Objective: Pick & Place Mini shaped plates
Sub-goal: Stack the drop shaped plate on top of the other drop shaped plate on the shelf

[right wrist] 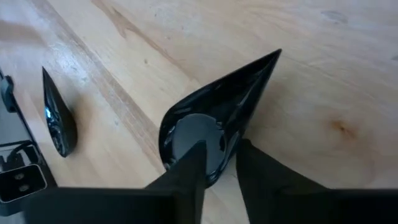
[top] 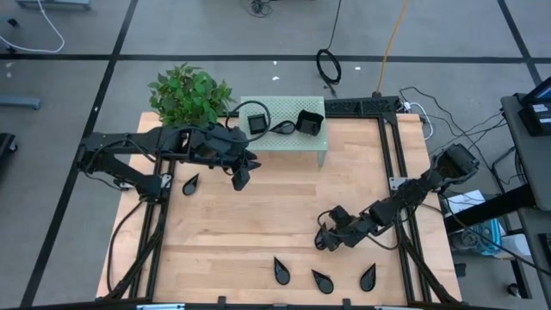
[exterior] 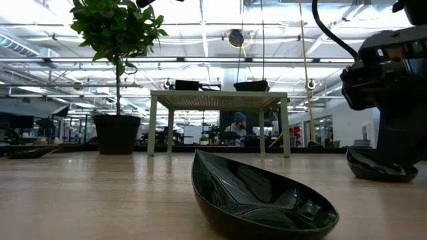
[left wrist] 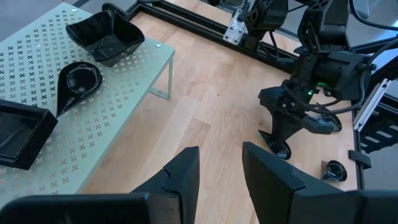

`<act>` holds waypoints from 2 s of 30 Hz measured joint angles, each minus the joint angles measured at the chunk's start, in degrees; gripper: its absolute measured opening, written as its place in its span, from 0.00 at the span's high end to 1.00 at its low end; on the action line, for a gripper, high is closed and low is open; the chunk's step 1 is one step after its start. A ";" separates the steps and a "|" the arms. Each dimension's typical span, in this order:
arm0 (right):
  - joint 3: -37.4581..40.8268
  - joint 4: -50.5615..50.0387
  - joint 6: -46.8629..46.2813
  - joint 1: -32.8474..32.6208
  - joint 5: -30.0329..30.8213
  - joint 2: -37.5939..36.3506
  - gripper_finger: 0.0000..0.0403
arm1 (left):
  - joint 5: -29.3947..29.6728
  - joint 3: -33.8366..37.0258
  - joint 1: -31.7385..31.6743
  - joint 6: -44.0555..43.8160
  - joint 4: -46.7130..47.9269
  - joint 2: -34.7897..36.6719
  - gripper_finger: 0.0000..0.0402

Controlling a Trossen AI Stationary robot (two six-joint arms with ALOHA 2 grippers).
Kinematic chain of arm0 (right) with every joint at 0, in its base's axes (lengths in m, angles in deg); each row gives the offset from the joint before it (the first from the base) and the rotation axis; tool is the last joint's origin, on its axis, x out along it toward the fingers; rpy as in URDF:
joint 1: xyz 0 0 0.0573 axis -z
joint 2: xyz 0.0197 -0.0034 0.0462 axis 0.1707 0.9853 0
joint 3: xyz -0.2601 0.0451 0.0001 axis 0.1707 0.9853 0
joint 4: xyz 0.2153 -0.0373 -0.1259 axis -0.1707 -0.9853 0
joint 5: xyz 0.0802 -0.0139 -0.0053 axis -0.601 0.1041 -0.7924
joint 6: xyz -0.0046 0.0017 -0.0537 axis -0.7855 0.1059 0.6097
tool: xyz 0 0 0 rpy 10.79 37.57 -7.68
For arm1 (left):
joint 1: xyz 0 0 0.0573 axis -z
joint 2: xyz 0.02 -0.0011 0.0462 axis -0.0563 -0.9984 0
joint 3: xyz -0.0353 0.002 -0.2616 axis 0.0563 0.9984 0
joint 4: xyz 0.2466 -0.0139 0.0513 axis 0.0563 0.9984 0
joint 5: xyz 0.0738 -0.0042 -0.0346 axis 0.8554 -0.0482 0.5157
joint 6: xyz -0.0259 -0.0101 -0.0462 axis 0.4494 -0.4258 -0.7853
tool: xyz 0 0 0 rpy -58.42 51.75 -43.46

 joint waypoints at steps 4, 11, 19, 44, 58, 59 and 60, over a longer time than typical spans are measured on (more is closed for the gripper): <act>0.08 -0.15 0.14 0.00 -0.13 0.11 0.97 | 0.00 0.00 0.00 0.00 0.00 0.00 0.69; 0.15 0.01 4.41 0.22 -0.61 -1.21 1.00 | 0.00 0.00 0.00 -0.47 0.00 0.00 0.69; 0.17 -0.69 16.62 3.28 -0.08 -11.17 1.00 | 0.00 0.00 0.00 -0.70 -0.07 0.00 0.69; -25.70 -28.54 77.95 46.61 -7.58 -18.34 1.00 | 0.19 0.00 0.00 -4.10 -9.61 0.00 0.69; -48.83 -37.05 104.75 55.64 -7.17 -1.81 1.00 | 1.90 0.00 -5.65 11.07 -18.25 0.00 0.69; -49.54 -37.03 106.38 55.75 -7.15 -0.98 1.00 | 2.21 0.00 -6.23 11.11 -18.86 0.00 0.69; -50.06 -36.94 108.25 55.78 -7.12 -0.26 1.00 | 2.39 0.00 -6.84 11.23 -19.65 0.00 0.69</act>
